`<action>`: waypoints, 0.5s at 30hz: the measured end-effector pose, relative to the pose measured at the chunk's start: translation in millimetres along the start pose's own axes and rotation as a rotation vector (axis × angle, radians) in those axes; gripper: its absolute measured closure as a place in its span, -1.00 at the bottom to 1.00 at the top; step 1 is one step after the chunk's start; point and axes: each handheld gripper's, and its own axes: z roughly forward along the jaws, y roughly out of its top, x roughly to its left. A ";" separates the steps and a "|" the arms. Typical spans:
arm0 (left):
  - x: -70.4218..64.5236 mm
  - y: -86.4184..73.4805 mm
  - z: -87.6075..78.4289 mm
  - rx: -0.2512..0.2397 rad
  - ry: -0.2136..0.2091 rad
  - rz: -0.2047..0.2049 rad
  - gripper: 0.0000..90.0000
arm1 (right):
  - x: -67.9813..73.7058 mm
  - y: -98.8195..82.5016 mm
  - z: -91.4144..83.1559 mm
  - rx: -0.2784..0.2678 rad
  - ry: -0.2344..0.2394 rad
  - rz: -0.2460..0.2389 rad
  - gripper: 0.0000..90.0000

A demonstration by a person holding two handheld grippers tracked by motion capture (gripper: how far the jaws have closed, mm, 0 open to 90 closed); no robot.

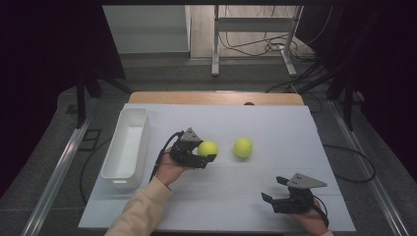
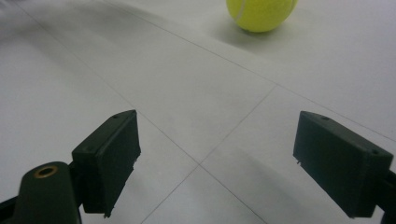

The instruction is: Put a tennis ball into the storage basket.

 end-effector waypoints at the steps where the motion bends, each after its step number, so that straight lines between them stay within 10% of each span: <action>1: 0.4 0.3 -1.0 -0.002 0.001 0.003 -0.40 | 0.0 0.0 0.0 0.000 0.000 0.000 -0.67; 15: 3.9 2.7 -15.2 -0.043 0.012 -0.005 -0.40 | 0.2 0.1 -0.2 -0.002 -0.002 -0.001 -0.67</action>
